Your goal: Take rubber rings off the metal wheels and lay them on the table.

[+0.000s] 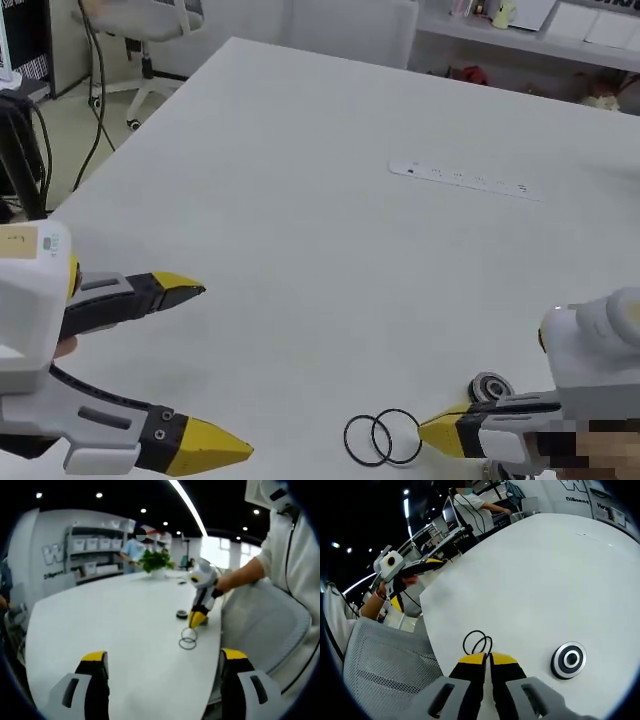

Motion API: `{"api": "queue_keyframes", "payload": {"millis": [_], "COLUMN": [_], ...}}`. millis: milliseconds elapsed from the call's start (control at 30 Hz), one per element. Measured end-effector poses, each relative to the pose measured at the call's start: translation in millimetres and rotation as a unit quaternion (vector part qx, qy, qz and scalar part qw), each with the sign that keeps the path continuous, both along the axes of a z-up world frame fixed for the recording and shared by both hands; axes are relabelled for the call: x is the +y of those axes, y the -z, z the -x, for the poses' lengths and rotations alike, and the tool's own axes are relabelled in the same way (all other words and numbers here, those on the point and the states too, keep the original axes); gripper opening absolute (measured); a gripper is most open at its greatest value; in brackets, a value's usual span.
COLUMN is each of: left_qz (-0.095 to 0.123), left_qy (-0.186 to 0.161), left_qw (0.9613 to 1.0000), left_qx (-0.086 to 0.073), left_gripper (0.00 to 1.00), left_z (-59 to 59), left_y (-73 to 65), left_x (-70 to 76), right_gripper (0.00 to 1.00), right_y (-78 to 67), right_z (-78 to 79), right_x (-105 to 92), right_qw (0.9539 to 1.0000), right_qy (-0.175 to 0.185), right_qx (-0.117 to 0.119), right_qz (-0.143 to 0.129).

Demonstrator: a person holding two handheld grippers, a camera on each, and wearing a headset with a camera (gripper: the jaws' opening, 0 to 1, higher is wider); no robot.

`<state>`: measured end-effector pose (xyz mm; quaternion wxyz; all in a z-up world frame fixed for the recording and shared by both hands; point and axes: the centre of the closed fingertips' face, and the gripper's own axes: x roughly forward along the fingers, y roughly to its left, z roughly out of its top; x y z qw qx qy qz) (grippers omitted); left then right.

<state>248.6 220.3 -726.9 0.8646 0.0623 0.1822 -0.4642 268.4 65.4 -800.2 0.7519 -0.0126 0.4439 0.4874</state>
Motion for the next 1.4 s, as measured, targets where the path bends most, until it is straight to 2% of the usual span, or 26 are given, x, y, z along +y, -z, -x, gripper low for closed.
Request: {"api": "queue_keyframes", "payload": {"millis": [100, 267, 533, 700, 1067, 1200, 1400], "left_qz": [-0.002, -0.001, -0.003, -0.003, -0.005, -0.004, -0.005], "left_qy": [0.0, -0.003, 0.001, 0.003, 0.013, 0.014, 0.02], "left_qw": [1.0, 1.0, 1.0, 1.0, 0.9998, 0.9998, 0.9996], "left_qx": [0.001, -0.001, -0.002, -0.005, -0.012, -0.015, -0.018], "left_gripper": [0.94, 0.94, 0.94, 0.94, 0.95, 0.95, 0.95], "left_z": [0.3, -0.8, -0.3, -0.4, 1.2, 0.9, 1.5], "left_y": [0.3, -1.7, -4.6, -7.8, -15.7, -19.0, -22.4], "left_x": [0.3, 2.4, 2.7, 1.2, -4.1, -5.7, -8.8], "right_gripper": [0.05, 0.06, 0.11, 0.14, 0.21, 0.23, 0.26], "right_y": [-0.6, -7.1, -29.5, -45.0, -67.3, -79.1, -91.2], "right_z": [-4.9, -10.4, -23.8, -23.4, -23.6, -25.3, -23.7], "right_x": [-1.8, -7.0, -21.4, -32.2, -56.4, -66.0, -80.3], "right_qw": [1.0, 0.9998, 0.9984, 0.997, 0.9931, 0.9906, 0.988], "right_qy": [0.008, 0.014, 0.038, 0.05, 0.078, 0.088, 0.099], "right_qx": [-0.006, -0.014, -0.041, -0.058, -0.085, -0.102, -0.115], "right_qz": [0.001, 0.0, -0.011, -0.014, -0.019, -0.024, -0.028]}}
